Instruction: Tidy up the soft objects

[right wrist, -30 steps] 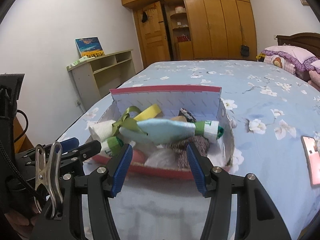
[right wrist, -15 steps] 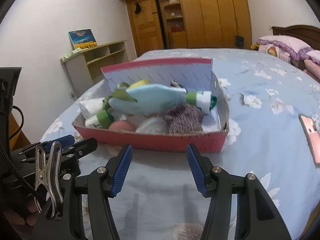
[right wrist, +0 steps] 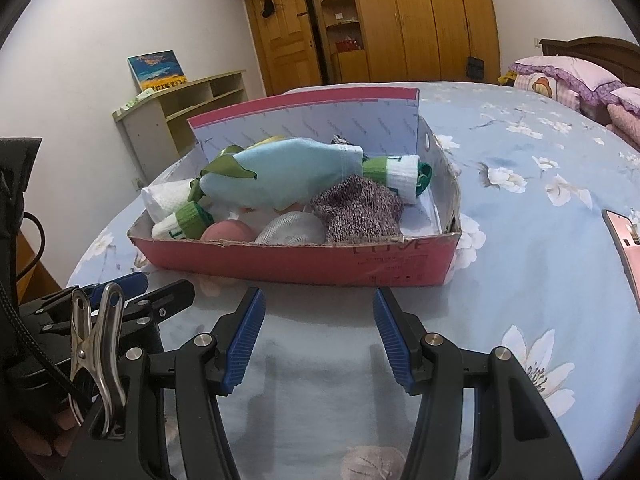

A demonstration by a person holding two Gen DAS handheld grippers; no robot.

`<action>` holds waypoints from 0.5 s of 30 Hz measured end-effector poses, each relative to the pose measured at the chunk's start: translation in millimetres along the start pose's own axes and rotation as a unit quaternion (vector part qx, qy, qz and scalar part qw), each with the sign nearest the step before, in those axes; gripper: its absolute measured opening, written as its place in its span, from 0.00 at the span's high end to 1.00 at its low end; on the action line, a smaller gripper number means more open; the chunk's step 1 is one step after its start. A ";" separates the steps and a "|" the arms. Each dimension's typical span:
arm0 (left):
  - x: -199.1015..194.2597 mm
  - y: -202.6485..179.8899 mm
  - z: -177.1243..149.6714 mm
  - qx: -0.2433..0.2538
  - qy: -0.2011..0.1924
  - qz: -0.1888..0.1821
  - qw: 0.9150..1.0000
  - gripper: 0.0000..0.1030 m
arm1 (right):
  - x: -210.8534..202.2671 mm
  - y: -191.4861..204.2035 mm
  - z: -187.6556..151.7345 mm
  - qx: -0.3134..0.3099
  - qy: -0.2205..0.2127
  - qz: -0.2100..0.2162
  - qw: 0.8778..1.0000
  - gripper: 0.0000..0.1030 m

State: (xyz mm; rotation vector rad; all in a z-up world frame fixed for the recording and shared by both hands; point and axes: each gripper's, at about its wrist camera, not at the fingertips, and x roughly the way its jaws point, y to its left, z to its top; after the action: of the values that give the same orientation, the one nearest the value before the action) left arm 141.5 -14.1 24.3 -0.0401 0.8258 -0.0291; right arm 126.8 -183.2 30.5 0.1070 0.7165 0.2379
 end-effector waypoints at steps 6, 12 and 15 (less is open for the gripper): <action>1.5 -0.5 -0.9 0.000 0.002 -0.001 1.000 0.43 | 0.3 -0.3 -0.9 0.002 0.001 0.001 1.000 0.44; 2.7 -1.9 -2.0 0.001 0.004 -0.001 1.000 0.43 | 0.5 -0.6 -1.2 0.003 0.002 0.001 1.000 0.44; 2.8 -1.9 -2.0 0.001 0.004 -0.001 1.000 0.43 | 0.5 -0.6 -1.1 0.003 0.002 0.001 1.000 0.44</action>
State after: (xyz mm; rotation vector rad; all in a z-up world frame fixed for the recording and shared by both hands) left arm 141.9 -16.2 20.9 -0.0384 0.8343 -0.0318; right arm 126.5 -183.7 29.2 0.1125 0.7203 0.2388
